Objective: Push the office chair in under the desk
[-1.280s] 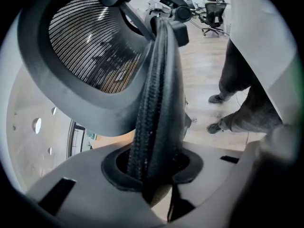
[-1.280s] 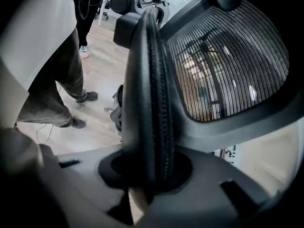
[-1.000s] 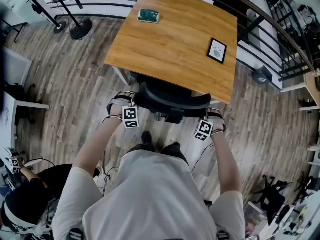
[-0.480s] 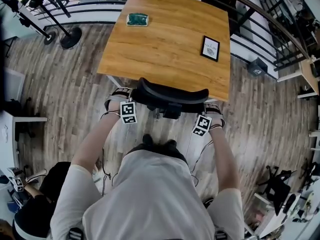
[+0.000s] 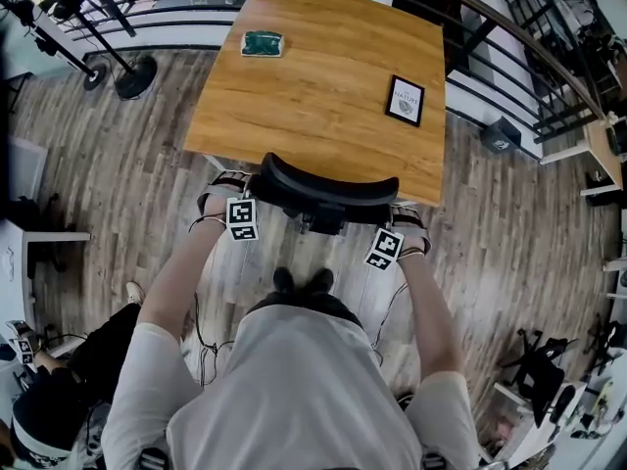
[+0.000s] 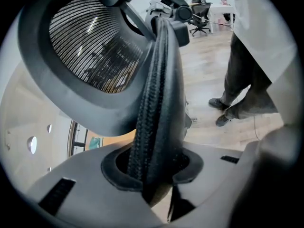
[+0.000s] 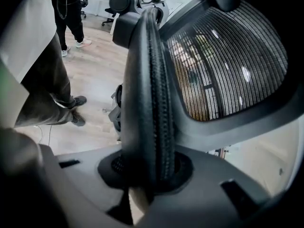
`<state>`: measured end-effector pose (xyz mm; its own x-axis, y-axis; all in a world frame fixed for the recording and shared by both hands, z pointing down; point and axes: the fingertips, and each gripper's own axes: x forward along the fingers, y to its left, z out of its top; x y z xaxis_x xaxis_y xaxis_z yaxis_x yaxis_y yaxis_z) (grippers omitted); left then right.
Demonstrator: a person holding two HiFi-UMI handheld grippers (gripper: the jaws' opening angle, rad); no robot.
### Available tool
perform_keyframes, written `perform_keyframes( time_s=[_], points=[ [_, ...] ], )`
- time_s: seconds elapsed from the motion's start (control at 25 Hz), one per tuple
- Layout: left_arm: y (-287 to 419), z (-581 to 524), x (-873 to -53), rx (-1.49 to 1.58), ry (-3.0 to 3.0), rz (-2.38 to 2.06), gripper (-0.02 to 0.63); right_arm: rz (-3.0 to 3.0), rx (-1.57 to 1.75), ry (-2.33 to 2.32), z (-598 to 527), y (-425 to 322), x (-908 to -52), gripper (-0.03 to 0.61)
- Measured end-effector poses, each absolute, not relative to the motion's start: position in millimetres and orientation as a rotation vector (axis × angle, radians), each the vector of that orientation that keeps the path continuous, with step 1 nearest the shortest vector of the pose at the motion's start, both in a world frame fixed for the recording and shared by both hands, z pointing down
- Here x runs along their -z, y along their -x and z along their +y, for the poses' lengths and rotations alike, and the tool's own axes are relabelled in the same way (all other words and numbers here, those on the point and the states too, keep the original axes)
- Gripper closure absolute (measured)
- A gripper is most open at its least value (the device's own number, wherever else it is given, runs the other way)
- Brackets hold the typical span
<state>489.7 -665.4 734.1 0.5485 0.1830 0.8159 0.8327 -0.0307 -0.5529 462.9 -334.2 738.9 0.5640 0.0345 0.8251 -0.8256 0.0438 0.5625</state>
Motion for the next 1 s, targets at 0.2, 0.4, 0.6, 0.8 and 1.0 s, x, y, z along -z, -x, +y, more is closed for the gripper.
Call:
perform_keyframes(
  time_s=[0.2,0.4,0.6,0.8,1.0],
  points=[
    [-486.1,-666.3,-735.7,0.671,1.537,-0.911,0.506,-0.756,-0.744,-1.361,-333.9,-461.9,-738.2,0.512],
    [-482.7,-667.3,-739.0,0.733,1.516,-0.946,0.433,-0.811,-0.754,-1.312,-332.6,-457.8,-739.9,0.492],
    [-478.6,-667.1,-737.6,0.797,1.547,-0.944,0.347,-0.844,-0.791,-1.287,-330.7,-450.8,-741.0,0.432],
    [-478.8,-668.6,-729.2,0.803,1.575,-0.924,0.344,-0.820,-0.855,-1.294,-317.2,-451.3,-738.1,0.367],
    [-474.6,-671.9,-722.3,0.797,1.600,-0.897,0.342,-0.824,-0.847,-1.343,-315.4,-447.7,-726.1,0.364]
  ],
)
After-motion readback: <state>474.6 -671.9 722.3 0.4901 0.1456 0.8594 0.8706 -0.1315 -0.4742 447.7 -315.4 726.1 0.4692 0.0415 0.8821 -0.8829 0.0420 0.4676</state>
